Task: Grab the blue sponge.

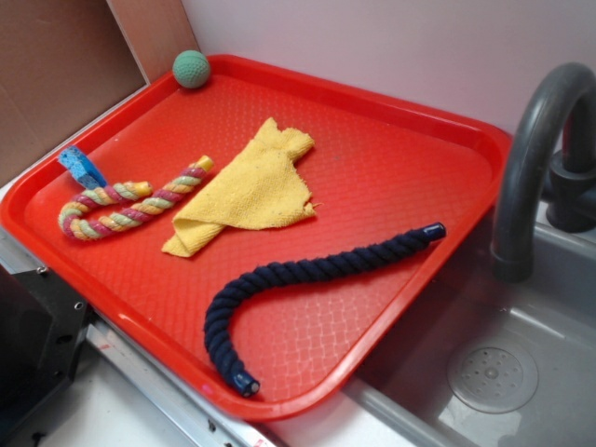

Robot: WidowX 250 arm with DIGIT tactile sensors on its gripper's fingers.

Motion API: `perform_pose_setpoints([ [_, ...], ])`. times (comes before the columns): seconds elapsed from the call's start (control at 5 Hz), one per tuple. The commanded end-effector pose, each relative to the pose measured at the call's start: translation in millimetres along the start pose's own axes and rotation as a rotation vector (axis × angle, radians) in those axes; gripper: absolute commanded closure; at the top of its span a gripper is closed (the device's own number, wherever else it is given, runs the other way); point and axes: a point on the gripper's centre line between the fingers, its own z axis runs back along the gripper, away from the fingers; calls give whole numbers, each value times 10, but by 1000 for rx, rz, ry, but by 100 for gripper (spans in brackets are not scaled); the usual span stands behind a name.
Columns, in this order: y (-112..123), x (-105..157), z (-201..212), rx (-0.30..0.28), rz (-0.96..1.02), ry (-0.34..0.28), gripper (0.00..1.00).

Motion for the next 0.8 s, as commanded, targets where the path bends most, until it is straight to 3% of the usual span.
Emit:
perform_pose_setpoints([
  [0.0,0,0,0,0,0,0,0],
  [0.2,273,81,-107,-29,255,-19,0],
  [0.6,742,209,-459,97,738,-109,0],
])
